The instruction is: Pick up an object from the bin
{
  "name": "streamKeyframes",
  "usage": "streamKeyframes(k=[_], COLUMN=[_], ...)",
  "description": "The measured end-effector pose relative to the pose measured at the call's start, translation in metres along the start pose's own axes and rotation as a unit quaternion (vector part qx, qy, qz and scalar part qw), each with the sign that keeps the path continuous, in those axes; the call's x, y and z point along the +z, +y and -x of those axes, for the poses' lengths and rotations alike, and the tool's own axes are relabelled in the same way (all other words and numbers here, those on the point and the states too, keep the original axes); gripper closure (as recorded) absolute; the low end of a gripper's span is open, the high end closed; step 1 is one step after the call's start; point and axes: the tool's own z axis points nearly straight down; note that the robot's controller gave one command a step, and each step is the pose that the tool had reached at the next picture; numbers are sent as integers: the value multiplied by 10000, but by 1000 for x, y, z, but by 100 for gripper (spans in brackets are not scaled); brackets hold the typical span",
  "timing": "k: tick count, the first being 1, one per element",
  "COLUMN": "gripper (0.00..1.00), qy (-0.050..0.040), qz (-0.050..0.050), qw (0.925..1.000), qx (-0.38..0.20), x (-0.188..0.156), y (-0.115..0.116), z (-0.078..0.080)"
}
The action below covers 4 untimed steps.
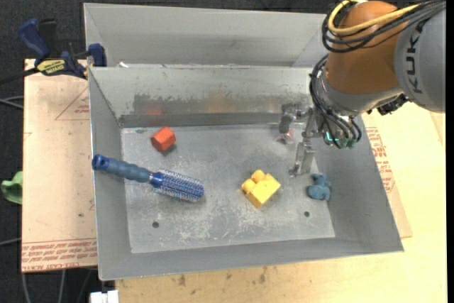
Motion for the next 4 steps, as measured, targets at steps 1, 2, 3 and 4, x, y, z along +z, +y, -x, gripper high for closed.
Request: streamKeyframes(k=[1, 2, 3, 4], gripper=[0, 0, 100, 100], qy=[-10, -23, -31, -88], qz=[1, -1, -5, -21], qw=[9890, 9758, 9758, 9755], qx=[-1480, -2186, -2184, -2198], x=[77, 123, 122, -26], y=[7, 23, 23, 39], z=[-28, -23, -23, -14])
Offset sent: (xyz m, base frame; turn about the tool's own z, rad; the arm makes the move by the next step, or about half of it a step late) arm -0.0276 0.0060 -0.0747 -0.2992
